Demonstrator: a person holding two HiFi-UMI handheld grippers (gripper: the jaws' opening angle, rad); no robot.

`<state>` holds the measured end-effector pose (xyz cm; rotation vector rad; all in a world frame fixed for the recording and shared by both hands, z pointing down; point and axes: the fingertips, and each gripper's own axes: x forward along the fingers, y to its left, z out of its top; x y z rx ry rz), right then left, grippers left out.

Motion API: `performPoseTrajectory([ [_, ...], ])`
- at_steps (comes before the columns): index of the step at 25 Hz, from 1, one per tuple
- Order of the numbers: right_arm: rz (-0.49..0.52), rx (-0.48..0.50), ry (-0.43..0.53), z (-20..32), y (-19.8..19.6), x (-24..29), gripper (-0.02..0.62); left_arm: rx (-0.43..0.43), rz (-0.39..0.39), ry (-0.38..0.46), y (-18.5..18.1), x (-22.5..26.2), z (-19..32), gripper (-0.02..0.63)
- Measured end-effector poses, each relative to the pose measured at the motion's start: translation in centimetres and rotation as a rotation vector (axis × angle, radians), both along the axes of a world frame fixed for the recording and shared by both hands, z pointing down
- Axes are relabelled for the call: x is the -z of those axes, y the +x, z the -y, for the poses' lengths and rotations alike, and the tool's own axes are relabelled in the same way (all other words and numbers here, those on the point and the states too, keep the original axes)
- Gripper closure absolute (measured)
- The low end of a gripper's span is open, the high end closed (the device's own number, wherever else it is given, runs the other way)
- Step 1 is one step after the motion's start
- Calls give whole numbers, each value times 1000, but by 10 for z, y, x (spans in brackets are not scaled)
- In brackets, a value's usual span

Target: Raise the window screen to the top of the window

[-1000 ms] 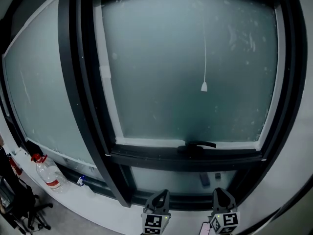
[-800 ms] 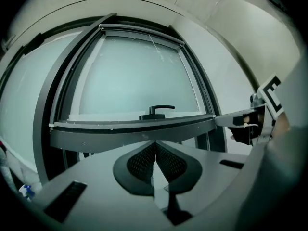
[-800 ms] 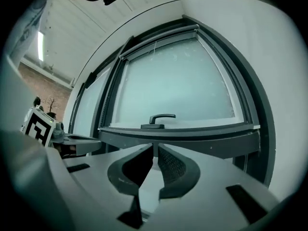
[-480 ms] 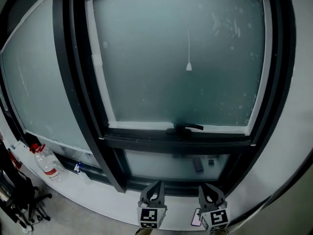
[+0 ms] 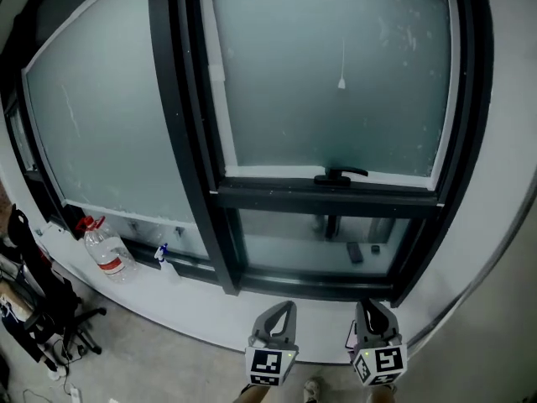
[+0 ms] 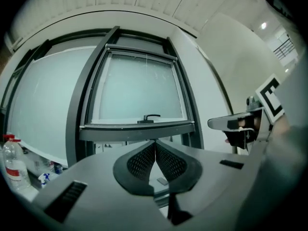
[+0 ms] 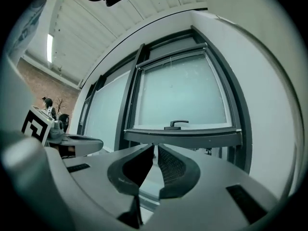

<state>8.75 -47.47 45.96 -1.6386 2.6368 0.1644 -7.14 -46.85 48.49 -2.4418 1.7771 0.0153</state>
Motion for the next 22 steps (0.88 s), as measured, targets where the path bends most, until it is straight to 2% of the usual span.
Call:
performPoseTrajectory([
  [3, 7, -10, -23, -54, -7, -5, 558, -8, 26, -15, -7, -4, -54, 600],
  [8, 15, -22, -76, -123, -15, -20, 558, -30, 17, -46, -14, -12, -122, 600],
  [12, 6, -15, -94, -152, -18, -25, 558, -16, -11, -69, -17, -17, -147, 600],
  [22, 19, 0, -91, -229, 1, -24, 558, 18, -8, -22, -2, 1, -218, 600],
])
